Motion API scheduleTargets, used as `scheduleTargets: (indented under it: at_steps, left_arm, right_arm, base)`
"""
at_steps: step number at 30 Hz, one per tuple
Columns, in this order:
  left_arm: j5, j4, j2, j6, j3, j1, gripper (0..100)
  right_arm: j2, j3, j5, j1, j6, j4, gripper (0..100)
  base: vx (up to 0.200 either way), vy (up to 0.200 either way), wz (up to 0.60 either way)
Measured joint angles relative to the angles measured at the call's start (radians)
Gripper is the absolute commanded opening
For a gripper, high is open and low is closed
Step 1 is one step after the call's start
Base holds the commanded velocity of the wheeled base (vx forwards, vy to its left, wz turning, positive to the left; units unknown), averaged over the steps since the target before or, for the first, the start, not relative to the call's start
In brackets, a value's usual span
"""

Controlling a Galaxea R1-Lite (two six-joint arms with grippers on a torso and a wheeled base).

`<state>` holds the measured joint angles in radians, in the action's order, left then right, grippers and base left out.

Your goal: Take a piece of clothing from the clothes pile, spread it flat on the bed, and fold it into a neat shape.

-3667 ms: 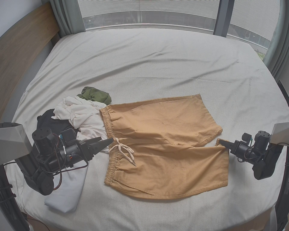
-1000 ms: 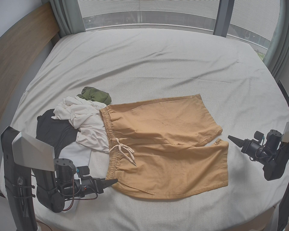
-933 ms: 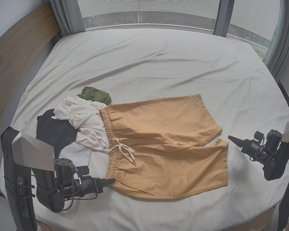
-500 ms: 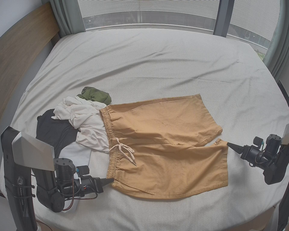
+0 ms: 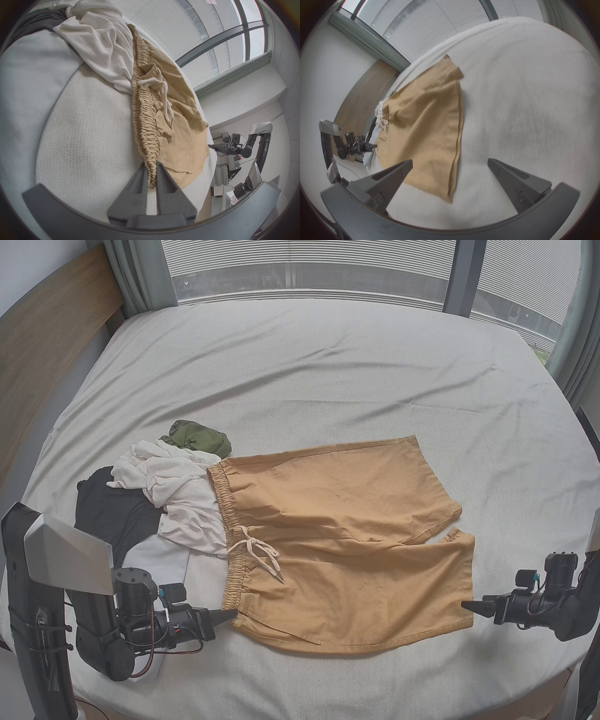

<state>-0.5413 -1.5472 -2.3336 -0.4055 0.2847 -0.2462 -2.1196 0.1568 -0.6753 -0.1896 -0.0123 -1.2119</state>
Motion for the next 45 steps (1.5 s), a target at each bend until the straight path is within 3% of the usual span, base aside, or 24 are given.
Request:
scheduleTargets:
  at_steps: [14,21,28,29,45]
  left_arm:
    - [0.000,0.000,0.000,0.001,0.001,-0.001,0]
    - [0.000,0.000,0.002,0.001,0.001,-0.001,0]
    - [0.000,0.000,0.003,0.002,0.001,-0.001,0]
    - [0.000,0.000,0.003,0.002,0.001,-0.001,0]
    - [-0.001,-0.001,0.003,0.001,0.003,-0.001,0]
  right_arm:
    - [-0.005,-0.018,0.000,0.050,0.021,0.027,100]
    - [-0.029,-0.017,-0.053,0.065,0.009,0.022,100]
    - [-0.047,-0.009,-0.064,0.068,-0.007,0.019,100]
    - [-0.050,-0.006,-0.066,0.067,-0.007,0.019,0]
    - [-0.072,0.010,-0.067,0.061,-0.030,0.015,0]
  base:
    - [0.000,0.000,0.00]
    - [0.000,0.000,0.00]
    - [0.000,0.000,0.00]
    - [0.000,0.000,0.00]
    - [0.000,0.000,0.00]
